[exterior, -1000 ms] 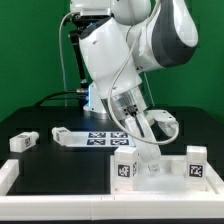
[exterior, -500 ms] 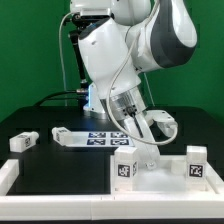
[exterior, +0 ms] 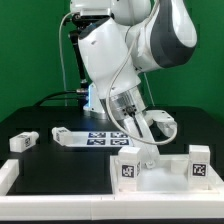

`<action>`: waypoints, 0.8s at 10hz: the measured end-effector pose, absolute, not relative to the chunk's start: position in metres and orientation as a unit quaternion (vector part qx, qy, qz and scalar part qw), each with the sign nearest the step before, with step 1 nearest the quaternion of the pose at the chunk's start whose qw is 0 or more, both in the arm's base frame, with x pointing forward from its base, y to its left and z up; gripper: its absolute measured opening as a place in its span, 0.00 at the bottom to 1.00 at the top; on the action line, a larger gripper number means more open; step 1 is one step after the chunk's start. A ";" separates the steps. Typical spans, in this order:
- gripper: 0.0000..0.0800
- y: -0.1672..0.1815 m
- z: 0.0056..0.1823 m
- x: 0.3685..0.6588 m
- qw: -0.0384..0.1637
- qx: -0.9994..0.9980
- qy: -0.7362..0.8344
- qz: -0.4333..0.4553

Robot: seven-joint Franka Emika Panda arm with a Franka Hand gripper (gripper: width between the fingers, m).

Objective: Assemble square table

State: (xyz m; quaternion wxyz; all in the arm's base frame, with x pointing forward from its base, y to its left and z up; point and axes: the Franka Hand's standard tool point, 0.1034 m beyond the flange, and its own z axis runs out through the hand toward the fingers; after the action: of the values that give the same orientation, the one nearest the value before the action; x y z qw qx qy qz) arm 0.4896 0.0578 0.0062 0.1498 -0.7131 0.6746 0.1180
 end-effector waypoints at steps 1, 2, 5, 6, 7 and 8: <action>0.07 0.058 0.006 0.490 0.150 -0.713 0.675 0.118; 0.07 0.058 0.006 0.490 0.150 -0.713 0.675 0.118; 0.07 0.058 0.006 0.490 0.150 -0.713 0.675 0.118; 0.07 0.058 0.006 0.490 0.150 -0.713 0.675 0.118; 0.07 0.056 0.006 0.489 0.152 -0.731 0.656 0.114; 0.07 0.046 0.006 0.484 0.156 -0.753 0.630 0.108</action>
Offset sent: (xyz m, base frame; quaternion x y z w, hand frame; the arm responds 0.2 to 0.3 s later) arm 0.0000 0.0000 0.0000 0.0000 0.0000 0.0000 1.0000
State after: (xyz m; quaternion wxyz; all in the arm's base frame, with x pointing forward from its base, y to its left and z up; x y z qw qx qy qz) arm 0.4838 0.0461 0.0059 0.1559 -0.7533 0.6297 0.1079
